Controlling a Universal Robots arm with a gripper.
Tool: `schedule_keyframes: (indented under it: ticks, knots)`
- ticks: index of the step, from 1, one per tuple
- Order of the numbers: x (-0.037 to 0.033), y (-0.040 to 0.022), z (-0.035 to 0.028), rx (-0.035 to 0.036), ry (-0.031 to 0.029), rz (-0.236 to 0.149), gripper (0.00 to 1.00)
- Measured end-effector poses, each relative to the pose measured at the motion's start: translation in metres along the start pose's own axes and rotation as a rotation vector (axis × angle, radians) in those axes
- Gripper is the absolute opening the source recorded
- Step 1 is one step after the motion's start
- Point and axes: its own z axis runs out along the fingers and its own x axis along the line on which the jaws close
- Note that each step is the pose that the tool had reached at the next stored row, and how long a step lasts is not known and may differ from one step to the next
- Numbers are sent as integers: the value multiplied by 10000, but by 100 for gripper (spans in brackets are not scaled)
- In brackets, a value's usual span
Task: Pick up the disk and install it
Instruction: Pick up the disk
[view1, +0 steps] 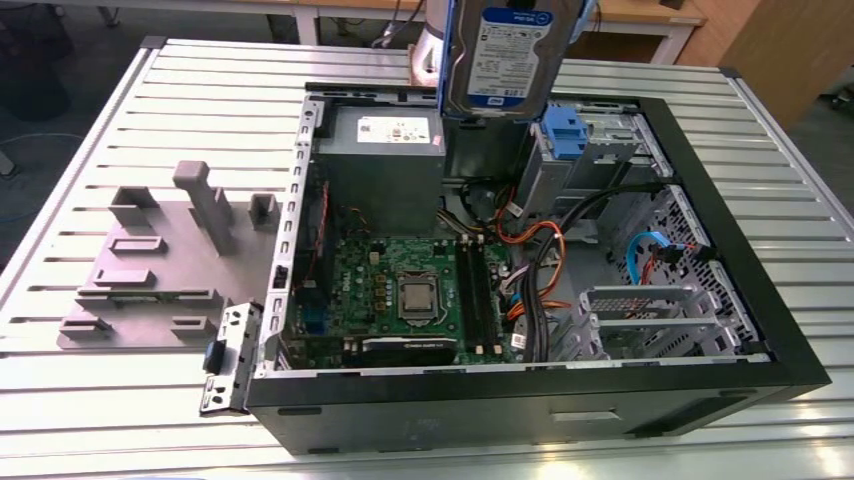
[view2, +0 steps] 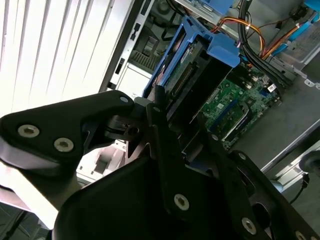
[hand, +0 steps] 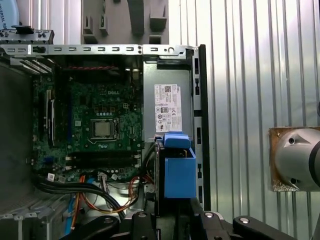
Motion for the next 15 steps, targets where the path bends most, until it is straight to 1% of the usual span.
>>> schedule_keyframes:
  ticks: [15]
  knots:
    - [227,-23,-16,0,0,0,35]
